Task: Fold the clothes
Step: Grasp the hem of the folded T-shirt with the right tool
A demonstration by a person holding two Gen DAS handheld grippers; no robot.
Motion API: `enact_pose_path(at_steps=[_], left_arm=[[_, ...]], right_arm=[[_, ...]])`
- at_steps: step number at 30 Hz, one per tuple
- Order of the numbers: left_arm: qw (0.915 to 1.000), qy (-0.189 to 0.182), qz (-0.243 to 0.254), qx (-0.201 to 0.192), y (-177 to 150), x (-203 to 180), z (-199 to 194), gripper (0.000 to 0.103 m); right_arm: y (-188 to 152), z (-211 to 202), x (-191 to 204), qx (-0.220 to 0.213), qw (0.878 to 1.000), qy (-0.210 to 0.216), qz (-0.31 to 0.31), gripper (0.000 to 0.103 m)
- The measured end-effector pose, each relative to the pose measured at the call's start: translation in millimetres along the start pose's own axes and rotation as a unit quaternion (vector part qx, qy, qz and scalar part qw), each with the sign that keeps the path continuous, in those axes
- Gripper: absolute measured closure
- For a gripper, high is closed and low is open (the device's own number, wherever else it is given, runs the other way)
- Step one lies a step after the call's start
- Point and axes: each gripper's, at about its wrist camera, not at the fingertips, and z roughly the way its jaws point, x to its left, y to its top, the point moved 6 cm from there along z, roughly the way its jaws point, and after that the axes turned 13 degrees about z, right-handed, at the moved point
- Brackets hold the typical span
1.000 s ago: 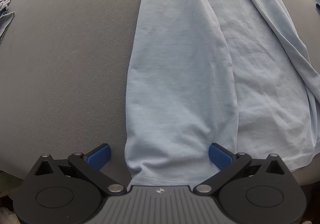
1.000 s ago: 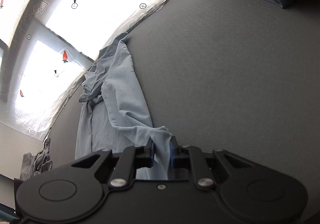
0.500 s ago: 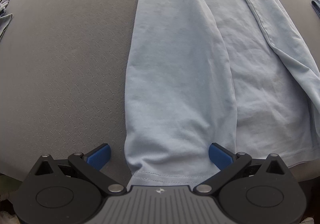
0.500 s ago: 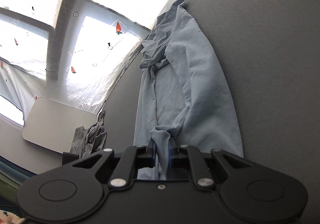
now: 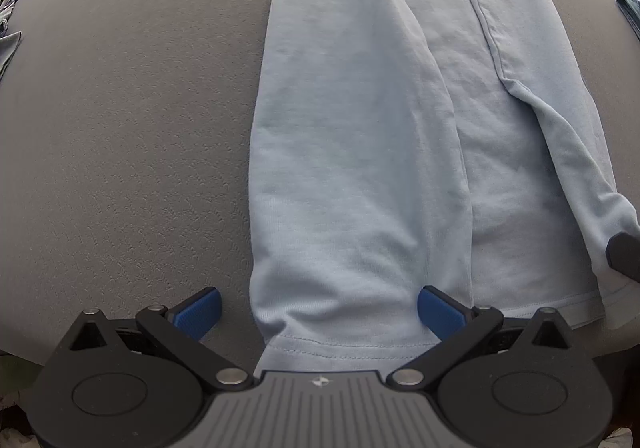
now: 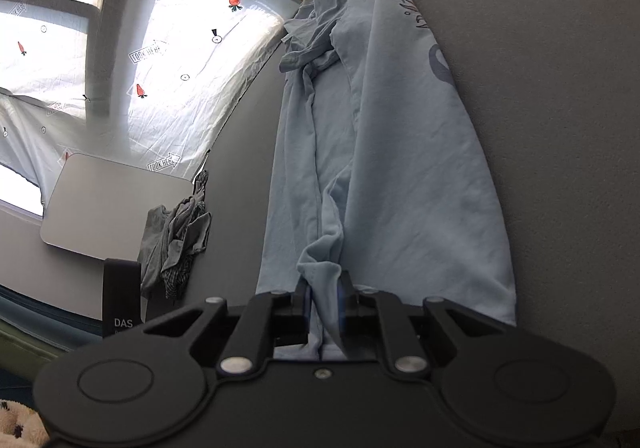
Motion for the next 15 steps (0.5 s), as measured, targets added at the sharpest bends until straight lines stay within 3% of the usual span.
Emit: enact_pose_path(at_steps=[1, 3, 9, 15], left_arm=[[1.0, 0.0, 0.0, 0.0, -0.5, 0.5, -0.4, 0.0], [1.0, 0.0, 0.0, -0.001, -2.2, 0.9, -1.7, 0.0], [1.0, 0.0, 0.002, -0.004, -7.6, 4.0, -5.5, 0.0], [0.9999, 0.0, 0.007, -0.008, -13.5, 7.1, -9.5, 0.0]], right_arm=[[0.5, 0.4, 1.8, 0.001, 1.0, 0.0, -0.005, 0.09], [-1.4, 9.0, -2.1, 0.012, 0.998, -0.047, -0.026, 0.089], [-8.2, 15.2, -3.0, 0.035, 0.998, -0.042, -0.014, 0.081], [-14.6, 20.9, -3.1, 0.058, 0.998, -0.035, -0.001, 0.08]])
